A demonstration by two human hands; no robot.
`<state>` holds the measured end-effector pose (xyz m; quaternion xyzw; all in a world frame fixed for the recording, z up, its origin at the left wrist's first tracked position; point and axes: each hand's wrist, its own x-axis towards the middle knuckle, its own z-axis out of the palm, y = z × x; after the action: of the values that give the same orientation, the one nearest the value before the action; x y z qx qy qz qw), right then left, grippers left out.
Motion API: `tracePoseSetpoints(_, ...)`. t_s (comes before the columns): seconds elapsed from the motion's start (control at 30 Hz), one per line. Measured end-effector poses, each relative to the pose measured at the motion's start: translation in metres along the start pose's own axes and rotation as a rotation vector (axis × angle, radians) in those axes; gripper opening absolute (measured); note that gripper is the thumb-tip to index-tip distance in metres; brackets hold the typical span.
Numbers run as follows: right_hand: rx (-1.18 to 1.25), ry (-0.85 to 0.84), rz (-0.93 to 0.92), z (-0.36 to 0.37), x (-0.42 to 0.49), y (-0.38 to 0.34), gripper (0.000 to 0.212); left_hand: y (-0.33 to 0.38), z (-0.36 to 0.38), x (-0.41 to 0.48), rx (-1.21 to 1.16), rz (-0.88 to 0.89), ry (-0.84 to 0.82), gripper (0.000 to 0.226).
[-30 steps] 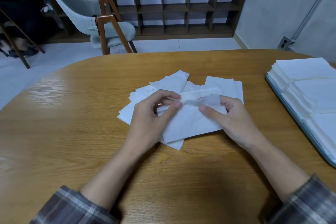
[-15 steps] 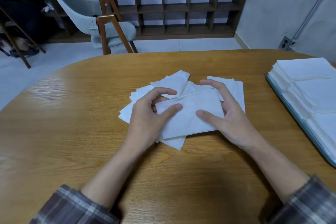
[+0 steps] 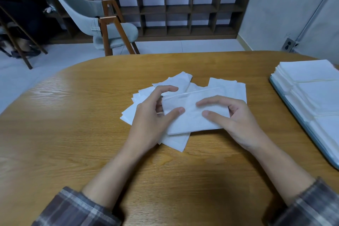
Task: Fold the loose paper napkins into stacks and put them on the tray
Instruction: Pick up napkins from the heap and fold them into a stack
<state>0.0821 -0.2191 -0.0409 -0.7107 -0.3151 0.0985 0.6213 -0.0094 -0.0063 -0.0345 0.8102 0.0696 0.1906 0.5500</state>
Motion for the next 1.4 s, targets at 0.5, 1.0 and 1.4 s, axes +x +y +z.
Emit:
tracePoseSetpoints(0.5,-0.146,0.377,0.052,-0.010,0.006,0.008,0.036,-0.018,-0.007,0.003,0.452,0.174,-0.218,0.025)
tracePoseSetpoints(1.0,-0.123,0.377,0.045,-0.010,0.005,0.003,0.033,-0.025,-0.005,0.004,0.505,0.301,-0.134,0.008)
tracePoseSetpoints(1.4,-0.097,0.062,0.008,0.003,-0.001,-0.008,0.025,-0.004,-0.006,0.001,0.213,0.315,-0.023,0.009)
